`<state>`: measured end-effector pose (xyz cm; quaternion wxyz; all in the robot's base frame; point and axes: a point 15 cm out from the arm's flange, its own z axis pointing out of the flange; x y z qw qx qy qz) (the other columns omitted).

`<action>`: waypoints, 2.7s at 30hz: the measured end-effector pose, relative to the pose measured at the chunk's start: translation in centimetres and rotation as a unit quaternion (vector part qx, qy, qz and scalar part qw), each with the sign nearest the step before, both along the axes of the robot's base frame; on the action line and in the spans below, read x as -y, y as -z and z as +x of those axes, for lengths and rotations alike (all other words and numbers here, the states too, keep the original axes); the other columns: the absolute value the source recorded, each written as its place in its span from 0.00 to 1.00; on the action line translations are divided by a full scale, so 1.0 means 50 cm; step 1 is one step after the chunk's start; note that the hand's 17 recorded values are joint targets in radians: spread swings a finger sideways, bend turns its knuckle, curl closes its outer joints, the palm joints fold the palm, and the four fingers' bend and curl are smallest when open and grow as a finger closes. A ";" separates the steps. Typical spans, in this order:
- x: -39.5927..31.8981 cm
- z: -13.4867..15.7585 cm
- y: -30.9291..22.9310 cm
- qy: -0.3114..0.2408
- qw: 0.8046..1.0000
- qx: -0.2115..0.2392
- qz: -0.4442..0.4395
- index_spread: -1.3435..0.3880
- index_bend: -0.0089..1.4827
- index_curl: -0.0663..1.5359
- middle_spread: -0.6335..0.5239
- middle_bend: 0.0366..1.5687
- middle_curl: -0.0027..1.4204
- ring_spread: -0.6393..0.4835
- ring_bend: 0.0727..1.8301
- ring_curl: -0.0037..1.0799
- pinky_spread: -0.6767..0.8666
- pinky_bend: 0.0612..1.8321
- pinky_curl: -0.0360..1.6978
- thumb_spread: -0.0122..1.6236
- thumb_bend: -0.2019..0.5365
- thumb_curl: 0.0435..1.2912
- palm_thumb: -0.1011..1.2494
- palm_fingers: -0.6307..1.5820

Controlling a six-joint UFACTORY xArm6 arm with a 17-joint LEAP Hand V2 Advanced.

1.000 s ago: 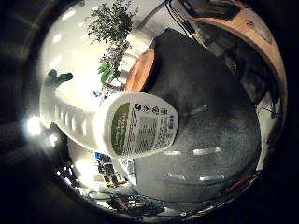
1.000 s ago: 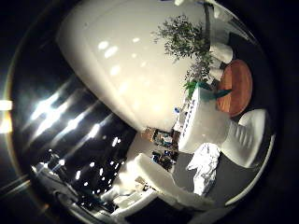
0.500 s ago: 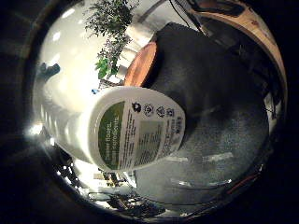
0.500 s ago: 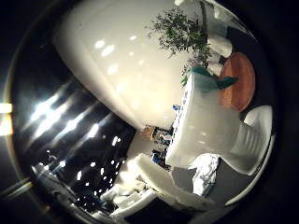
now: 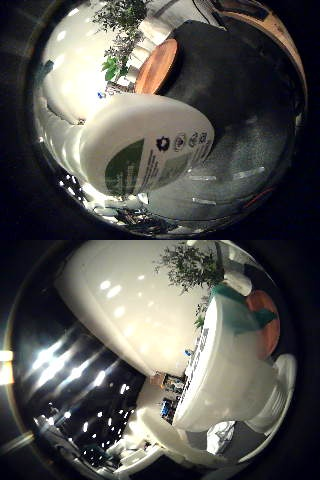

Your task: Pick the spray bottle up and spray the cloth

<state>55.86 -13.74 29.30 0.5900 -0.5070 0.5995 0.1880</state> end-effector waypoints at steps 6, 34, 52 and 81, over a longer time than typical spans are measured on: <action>-0.026 0.011 0.003 -0.008 1.000 0.000 -0.003 0.63 0.10 0.19 0.66 0.17 0.24 0.69 0.21 0.23 0.69 0.26 0.18 0.68 0.24 0.18 0.42 0.32; -0.036 0.016 0.000 -0.011 1.000 0.000 -0.006 0.65 0.13 0.20 0.42 0.57 0.43 0.39 0.64 0.46 0.36 0.45 0.24 0.69 0.25 0.19 0.46 0.42; -0.029 0.021 0.002 -0.002 1.000 -0.003 -0.008 0.59 0.35 0.41 0.33 0.65 0.63 0.33 0.74 0.64 0.16 0.60 0.45 0.71 0.25 0.19 0.52 0.49; -0.024 0.028 -0.014 0.007 1.000 0.007 -0.006 0.49 0.60 0.74 0.25 0.78 0.81 0.32 0.86 0.78 0.20 0.68 0.72 0.73 0.25 0.21 0.59 0.47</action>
